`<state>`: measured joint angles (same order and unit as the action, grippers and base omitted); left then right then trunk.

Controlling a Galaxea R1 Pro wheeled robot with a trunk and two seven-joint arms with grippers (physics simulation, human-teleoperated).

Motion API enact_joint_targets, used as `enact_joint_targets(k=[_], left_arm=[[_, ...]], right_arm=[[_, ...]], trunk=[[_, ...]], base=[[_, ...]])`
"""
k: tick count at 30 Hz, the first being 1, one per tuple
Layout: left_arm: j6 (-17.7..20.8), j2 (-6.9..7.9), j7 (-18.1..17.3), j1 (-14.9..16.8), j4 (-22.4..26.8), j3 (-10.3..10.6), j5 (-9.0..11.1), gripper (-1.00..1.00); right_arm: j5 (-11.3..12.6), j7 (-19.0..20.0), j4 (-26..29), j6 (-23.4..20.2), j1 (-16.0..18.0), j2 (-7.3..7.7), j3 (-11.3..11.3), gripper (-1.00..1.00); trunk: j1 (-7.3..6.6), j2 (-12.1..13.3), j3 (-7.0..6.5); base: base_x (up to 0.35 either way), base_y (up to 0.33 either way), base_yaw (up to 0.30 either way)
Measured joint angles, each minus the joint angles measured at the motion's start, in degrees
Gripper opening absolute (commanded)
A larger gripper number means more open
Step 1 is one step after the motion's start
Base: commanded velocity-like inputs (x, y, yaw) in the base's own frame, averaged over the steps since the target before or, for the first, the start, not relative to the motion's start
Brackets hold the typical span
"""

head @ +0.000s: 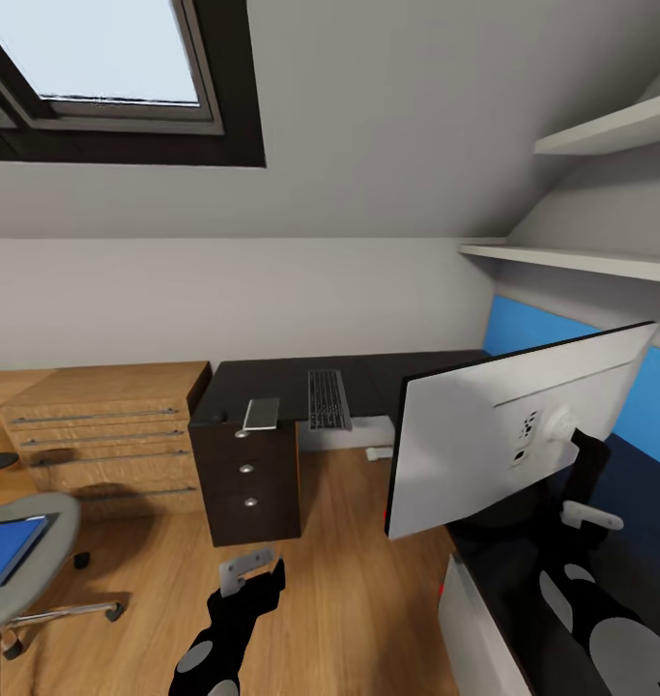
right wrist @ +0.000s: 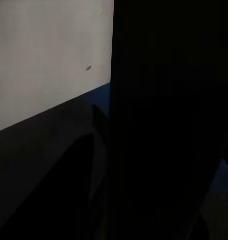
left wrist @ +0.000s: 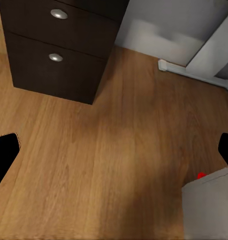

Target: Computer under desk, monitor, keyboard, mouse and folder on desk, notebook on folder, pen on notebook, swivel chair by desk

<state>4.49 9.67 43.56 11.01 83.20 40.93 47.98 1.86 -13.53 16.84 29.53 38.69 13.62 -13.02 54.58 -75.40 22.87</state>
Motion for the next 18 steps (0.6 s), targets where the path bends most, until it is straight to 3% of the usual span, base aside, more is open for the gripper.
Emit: enact_joint_targets(k=[18], left_arm=[[0.02, -0.05, 0.0, 0.0, -0.78, 0.0, -0.08, 1.0]], right_arm=[[-0.07, 0.01, -0.02, -0.01, 0.01, 0.0, 0.0, -1.0]], trunk=[[0.0, 0.0, 0.0]], base=[[-0.316, 0.0, 0.0]])
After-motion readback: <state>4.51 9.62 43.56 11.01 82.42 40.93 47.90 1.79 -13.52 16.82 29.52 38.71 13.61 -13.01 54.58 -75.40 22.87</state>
